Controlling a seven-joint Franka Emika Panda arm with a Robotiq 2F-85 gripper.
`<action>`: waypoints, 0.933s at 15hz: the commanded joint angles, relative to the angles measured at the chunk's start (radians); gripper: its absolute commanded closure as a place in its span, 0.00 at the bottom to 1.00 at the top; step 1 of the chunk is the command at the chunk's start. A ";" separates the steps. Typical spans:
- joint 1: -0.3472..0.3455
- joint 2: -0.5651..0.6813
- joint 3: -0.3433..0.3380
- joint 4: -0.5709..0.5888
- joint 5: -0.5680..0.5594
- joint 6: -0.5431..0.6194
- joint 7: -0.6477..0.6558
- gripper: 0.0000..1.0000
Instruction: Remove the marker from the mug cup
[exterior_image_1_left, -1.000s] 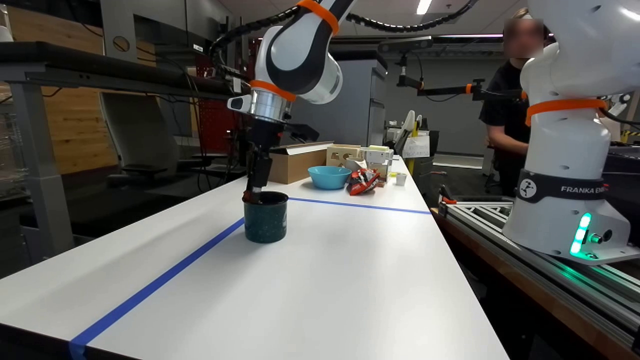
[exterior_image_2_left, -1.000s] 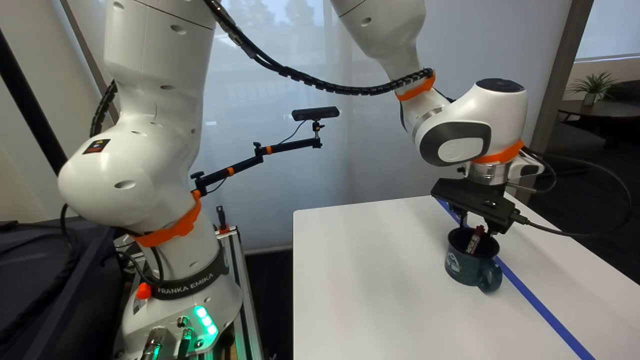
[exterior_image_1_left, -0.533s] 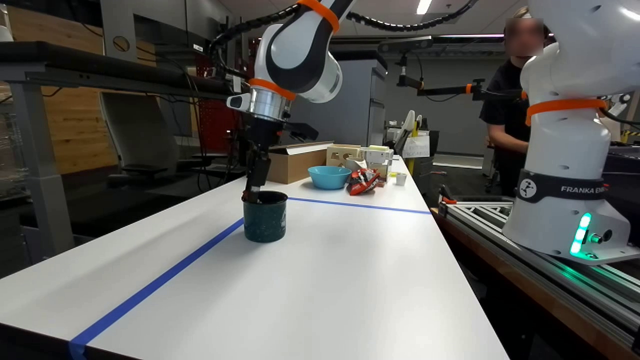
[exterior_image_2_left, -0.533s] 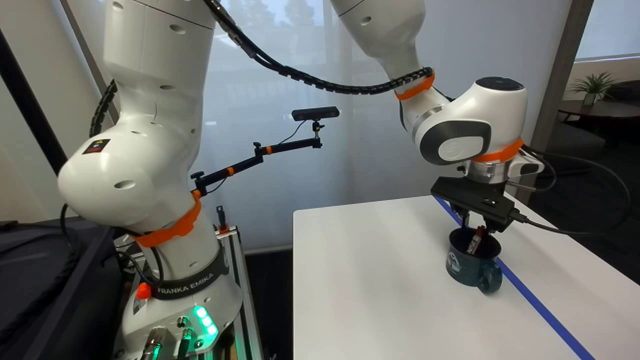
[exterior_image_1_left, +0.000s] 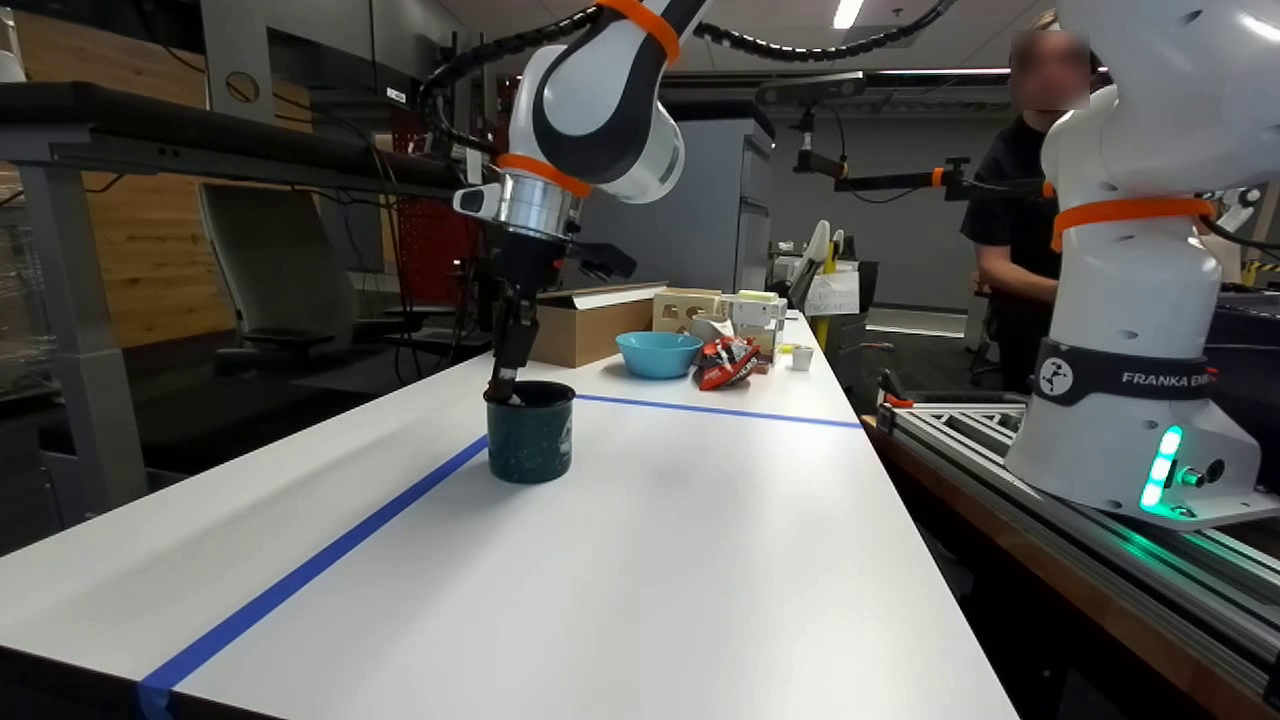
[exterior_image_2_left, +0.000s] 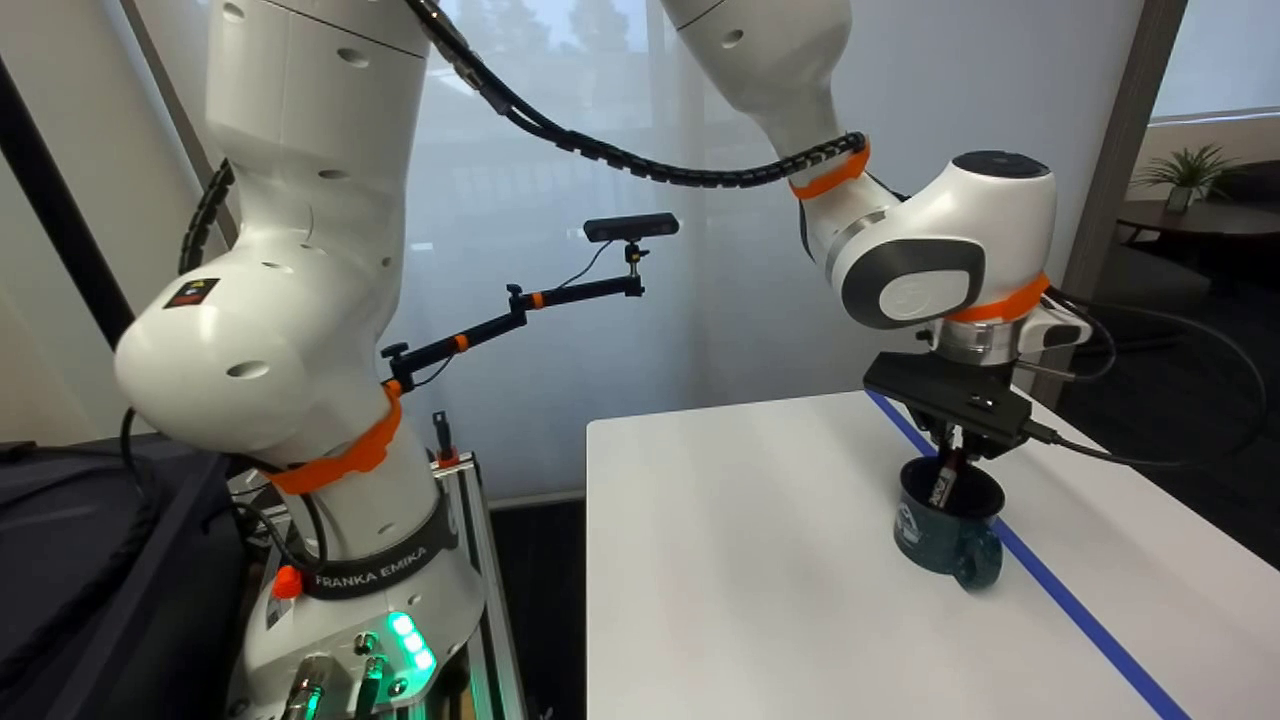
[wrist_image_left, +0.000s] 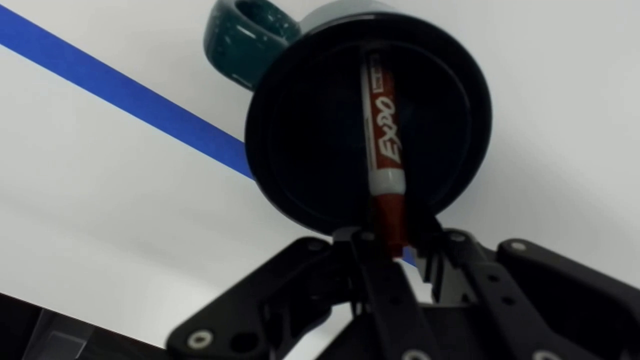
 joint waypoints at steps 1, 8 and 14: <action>-0.014 -0.025 0.011 -0.008 -0.037 -0.024 0.038 0.95; 0.043 -0.171 -0.056 -0.042 -0.179 -0.082 0.175 0.95; 0.093 -0.268 -0.050 0.004 -0.273 -0.200 0.255 0.95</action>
